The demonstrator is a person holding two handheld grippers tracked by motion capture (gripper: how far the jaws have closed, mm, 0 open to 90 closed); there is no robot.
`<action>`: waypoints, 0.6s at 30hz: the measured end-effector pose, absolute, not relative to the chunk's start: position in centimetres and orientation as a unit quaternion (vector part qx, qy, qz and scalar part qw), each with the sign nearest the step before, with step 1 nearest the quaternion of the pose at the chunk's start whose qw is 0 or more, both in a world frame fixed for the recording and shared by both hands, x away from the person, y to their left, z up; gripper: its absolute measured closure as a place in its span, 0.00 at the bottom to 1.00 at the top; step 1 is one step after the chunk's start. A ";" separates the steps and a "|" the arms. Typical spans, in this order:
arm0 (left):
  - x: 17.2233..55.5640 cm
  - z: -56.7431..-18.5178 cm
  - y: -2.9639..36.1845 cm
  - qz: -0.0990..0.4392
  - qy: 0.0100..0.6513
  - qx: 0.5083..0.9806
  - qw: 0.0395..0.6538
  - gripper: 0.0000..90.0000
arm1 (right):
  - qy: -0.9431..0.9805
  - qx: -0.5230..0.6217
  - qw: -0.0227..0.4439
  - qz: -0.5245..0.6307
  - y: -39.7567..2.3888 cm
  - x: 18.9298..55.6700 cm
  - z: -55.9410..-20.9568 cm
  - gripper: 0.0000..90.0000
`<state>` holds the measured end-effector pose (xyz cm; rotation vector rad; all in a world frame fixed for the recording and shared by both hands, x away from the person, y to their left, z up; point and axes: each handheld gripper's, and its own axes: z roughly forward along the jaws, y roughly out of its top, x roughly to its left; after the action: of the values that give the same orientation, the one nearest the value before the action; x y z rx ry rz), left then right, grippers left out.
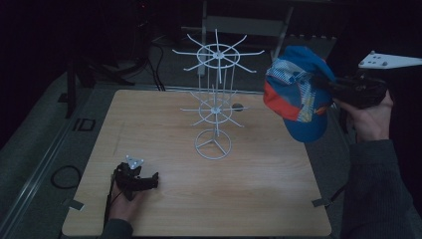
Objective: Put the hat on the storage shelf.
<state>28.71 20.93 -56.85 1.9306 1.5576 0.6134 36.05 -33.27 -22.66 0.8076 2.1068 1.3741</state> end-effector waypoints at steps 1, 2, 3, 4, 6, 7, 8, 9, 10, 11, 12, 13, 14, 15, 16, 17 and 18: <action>28.7 -56.8 20.9 0.230 0.584 0.723 0.289 0.03 | 0.771 0.297 0.249 0.506 -33.3 36.0 -22.6 0.98; 28.7 -56.8 20.9 0.230 0.584 0.723 0.289 0.03 | 0.771 0.297 0.249 0.506 -33.3 36.0 -22.6 0.98; 28.7 -56.8 20.9 0.230 0.584 0.723 0.289 0.03 | 0.769 0.298 0.250 0.507 -33.4 36.0 -22.5 0.98; 28.7 -56.8 20.9 0.230 0.584 0.723 0.289 0.03 | 0.769 0.298 0.250 0.507 -33.4 36.0 -22.5 0.98; 28.7 -56.8 20.9 0.230 0.583 0.724 0.288 0.03 | 0.767 0.298 0.253 0.509 -33.5 36.0 -22.4 0.98; 28.7 -56.8 20.9 0.230 0.583 0.724 0.288 0.03 | 0.762 0.300 0.256 0.513 -33.6 35.9 -22.3 0.98; 28.7 -56.8 20.9 0.229 0.583 0.724 0.288 0.03 | 0.762 0.300 0.256 0.513 -33.6 35.9 -22.3 0.98; 28.7 -56.8 20.9 0.229 0.583 0.724 0.288 0.03 | 0.758 0.303 0.257 0.518 -33.7 35.9 -22.2 0.98; 28.7 -56.8 21.0 0.229 0.583 0.725 0.288 0.03 | 0.758 0.303 0.257 0.518 -33.7 35.9 -22.2 0.98; 28.7 -56.8 21.0 0.229 0.583 0.725 0.288 0.03 | 0.755 0.303 0.258 0.521 -33.8 36.0 -22.1 0.98; 28.7 -56.8 21.0 0.229 0.583 0.725 0.288 0.03 | 0.755 0.303 0.258 0.521 -33.8 36.0 -22.1 0.98; 28.7 -56.8 21.0 0.229 0.583 0.725 0.288 0.03 | 0.754 0.305 0.258 0.522 -33.7 36.1 -22.0 0.98; 28.7 -56.8 21.0 0.229 0.583 0.725 0.288 0.03 | 0.754 0.305 0.258 0.522 -33.7 36.1 -22.0 0.98; 28.7 -56.8 21.0 0.229 0.583 0.725 0.288 0.03 | 0.753 0.304 0.260 0.523 -33.7 36.1 -21.9 0.98; 28.7 -56.8 21.0 0.229 0.583 0.725 0.288 0.03 | 0.752 0.304 0.261 0.524 -33.6 36.1 -21.8 0.98; 28.7 -56.8 21.0 0.229 0.583 0.725 0.288 0.03 | 0.751 0.303 0.262 0.526 -33.6 36.1 -21.7 0.98; 28.7 -56.8 21.0 0.229 0.583 0.725 0.288 0.03 | 0.750 0.301 0.264 0.527 -33.5 36.0 -21.6 0.98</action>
<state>28.70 20.95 -56.83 1.9352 1.5560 0.6127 36.04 -33.53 -21.63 0.8149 2.0273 1.4242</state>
